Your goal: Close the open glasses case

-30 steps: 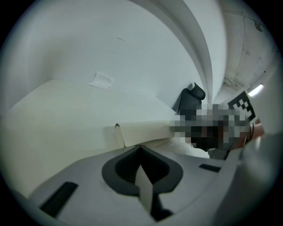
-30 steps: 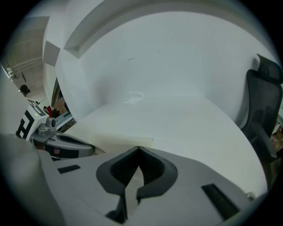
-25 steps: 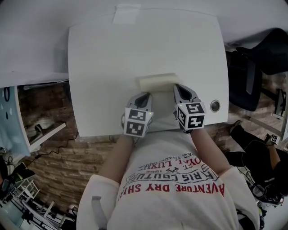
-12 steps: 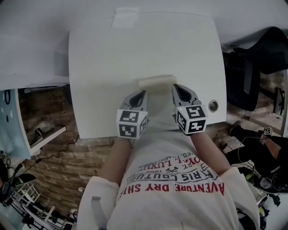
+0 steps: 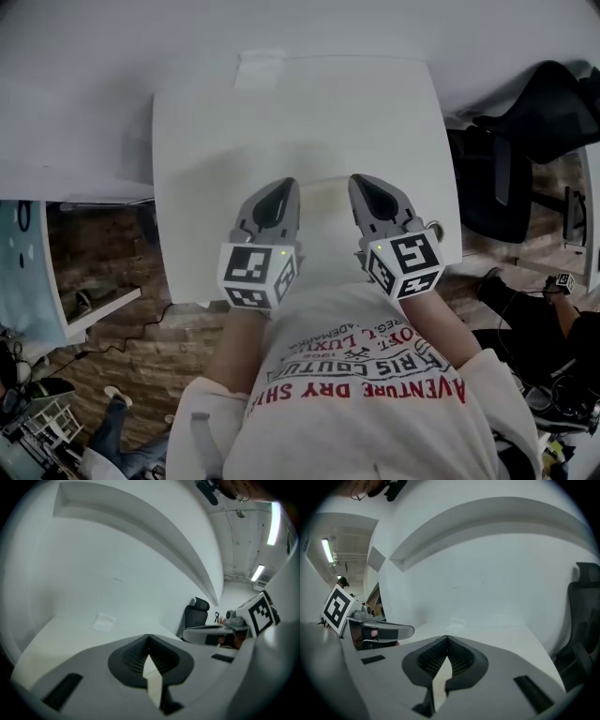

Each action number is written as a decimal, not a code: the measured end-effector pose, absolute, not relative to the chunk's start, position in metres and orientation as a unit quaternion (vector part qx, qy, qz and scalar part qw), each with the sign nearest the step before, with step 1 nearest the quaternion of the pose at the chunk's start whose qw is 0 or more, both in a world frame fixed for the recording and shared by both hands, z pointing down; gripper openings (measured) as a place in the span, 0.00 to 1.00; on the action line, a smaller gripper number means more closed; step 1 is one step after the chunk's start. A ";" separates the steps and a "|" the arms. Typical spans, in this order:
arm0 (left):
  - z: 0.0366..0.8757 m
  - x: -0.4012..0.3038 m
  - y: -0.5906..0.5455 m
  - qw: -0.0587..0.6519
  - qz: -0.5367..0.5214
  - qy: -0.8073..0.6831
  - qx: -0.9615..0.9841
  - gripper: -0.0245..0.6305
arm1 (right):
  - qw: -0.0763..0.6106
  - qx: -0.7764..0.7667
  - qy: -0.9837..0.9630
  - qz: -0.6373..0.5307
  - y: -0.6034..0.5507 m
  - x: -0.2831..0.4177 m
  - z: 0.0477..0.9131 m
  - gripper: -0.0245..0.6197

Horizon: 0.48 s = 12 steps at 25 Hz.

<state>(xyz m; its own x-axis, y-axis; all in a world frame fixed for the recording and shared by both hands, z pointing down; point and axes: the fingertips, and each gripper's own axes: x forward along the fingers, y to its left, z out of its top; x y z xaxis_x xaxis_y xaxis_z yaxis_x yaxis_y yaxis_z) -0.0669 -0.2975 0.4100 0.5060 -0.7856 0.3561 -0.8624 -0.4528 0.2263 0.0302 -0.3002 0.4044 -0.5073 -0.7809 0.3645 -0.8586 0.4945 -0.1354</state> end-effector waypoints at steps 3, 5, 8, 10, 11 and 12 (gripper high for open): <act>0.384 -0.069 -0.298 0.167 0.080 -0.491 0.851 0.04 | 0.114 0.476 -0.862 0.134 -0.299 0.026 0.385 0.06; 0.371 -0.069 -0.298 0.153 0.072 -0.494 0.853 0.04 | 0.113 0.473 -0.865 0.124 -0.298 0.025 0.379 0.06; 0.362 -0.068 -0.299 0.135 0.070 -0.499 0.853 0.04 | 0.118 0.472 -0.865 0.123 -0.298 0.026 0.381 0.06; 0.362 -0.069 -0.298 0.133 0.070 -0.502 0.852 0.04 | 0.121 0.470 -0.865 0.126 -0.298 0.025 0.383 0.06; 0.362 -0.070 -0.297 0.135 0.071 -0.502 0.851 0.04 | 0.122 0.469 -0.865 0.125 -0.297 0.025 0.382 0.06; 0.363 -0.070 -0.296 0.137 0.070 -0.503 0.850 0.04 | 0.123 0.468 -0.866 0.124 -0.296 0.024 0.382 0.06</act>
